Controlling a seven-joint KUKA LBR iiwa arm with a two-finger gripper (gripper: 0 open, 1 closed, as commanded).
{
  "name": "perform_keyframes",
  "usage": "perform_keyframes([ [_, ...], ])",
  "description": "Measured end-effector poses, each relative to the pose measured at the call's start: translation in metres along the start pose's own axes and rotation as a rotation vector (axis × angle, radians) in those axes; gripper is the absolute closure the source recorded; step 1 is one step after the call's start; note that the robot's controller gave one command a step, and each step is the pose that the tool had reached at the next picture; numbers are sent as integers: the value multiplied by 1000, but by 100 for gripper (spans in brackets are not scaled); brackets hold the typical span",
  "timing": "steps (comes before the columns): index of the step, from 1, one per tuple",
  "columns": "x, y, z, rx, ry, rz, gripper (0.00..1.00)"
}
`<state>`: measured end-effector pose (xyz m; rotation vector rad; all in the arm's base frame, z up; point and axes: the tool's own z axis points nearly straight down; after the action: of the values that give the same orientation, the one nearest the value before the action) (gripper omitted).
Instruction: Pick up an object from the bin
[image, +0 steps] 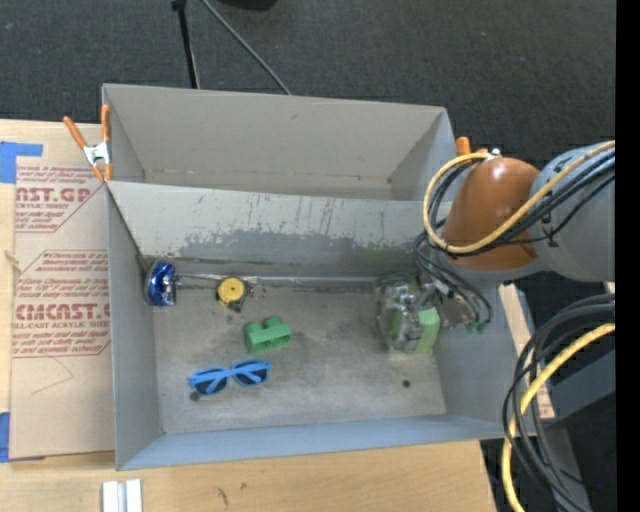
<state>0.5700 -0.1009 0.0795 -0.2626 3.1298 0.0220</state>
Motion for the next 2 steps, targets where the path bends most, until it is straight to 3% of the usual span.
perform_keyframes([
  [1, 12, 9, -52, 15, -2, -132, 100],
  [2, 13, 9, -50, 14, 0, -132, 0],
])
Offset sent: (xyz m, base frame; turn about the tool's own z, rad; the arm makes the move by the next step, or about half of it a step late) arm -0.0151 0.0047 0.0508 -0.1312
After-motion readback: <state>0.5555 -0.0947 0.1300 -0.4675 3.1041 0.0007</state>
